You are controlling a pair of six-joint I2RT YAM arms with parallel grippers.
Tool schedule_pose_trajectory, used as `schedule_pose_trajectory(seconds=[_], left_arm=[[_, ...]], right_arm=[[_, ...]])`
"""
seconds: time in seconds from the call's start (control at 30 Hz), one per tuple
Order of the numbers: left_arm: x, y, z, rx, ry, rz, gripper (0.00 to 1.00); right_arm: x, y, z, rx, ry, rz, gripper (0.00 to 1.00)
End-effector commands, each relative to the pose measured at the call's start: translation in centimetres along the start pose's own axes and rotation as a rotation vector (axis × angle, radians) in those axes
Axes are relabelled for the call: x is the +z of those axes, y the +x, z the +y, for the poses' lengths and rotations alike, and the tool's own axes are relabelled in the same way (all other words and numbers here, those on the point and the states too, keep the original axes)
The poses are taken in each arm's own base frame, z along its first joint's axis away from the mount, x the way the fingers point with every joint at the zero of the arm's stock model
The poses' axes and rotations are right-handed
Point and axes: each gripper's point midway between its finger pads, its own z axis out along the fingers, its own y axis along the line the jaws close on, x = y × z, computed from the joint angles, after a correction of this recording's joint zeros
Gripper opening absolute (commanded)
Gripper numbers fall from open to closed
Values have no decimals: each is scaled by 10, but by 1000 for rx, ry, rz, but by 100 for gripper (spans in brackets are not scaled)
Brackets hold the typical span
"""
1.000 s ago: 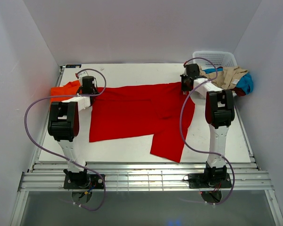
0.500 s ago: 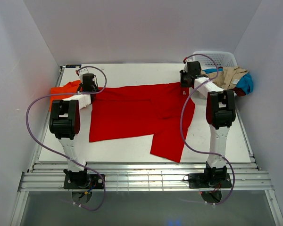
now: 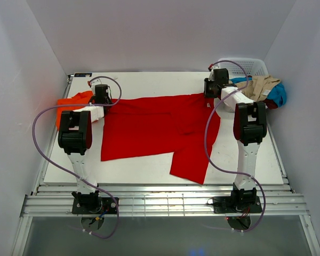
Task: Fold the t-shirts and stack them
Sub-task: Fold the flattened tshirt in 1/3 of the way
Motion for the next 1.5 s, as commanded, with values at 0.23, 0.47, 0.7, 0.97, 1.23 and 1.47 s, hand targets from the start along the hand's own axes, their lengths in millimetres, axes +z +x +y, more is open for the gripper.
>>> schedule_pose_trajectory(seconds=[0.23, 0.47, 0.7, 0.97, 1.23, 1.47], left_arm=[[0, -18, -1, -22, 10, -23, 12], [13, -9, 3, -29, 0, 25, 13], [25, 2, 3, -48, -6, 68, 13], [29, 16, 12, -48, -38, 119, 12], [28, 20, 20, -47, -66, 131, 12], [27, 18, 19, -53, -63, 127, 13]], right_arm=[[10, 2, 6, 10, -59, 12, 24], [13, 13, -1, 3, -27, 42, 8], [7, 9, -18, -12, 38, 39, 8], [5, 11, -38, -15, 113, 51, 8], [-1, 13, -55, -23, 173, 59, 8], [-3, 12, -58, -20, 185, 57, 11]])
